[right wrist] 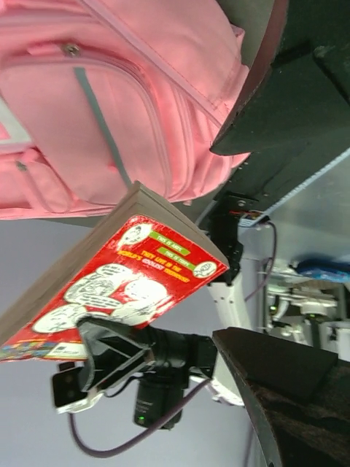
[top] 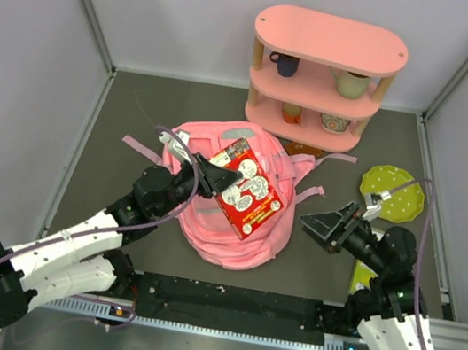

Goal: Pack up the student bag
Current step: Pick up the book from the center of the board.

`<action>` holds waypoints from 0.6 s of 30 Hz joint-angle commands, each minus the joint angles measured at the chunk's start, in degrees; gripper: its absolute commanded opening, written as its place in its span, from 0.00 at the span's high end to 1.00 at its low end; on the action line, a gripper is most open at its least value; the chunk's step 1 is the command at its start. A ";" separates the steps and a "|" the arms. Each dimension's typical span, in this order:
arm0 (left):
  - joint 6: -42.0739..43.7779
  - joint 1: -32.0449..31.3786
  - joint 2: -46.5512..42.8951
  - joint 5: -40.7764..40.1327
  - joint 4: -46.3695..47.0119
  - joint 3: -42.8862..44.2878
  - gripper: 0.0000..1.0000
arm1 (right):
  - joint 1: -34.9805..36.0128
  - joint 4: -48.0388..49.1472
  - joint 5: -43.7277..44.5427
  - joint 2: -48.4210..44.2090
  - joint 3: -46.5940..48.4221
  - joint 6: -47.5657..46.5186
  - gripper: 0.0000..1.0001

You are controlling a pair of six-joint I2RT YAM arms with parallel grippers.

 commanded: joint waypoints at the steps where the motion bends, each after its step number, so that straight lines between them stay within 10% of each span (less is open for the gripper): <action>1: -3.20 0.00 0.90 3.71 10.76 1.59 1.00 | 10.47 8.20 8.50 7.87 3.27 0.23 0.01; 18: -8.38 0.00 1.26 3.18 21.75 -2.54 1.00 | 32.99 43.62 26.82 29.43 0.65 7.95 0.01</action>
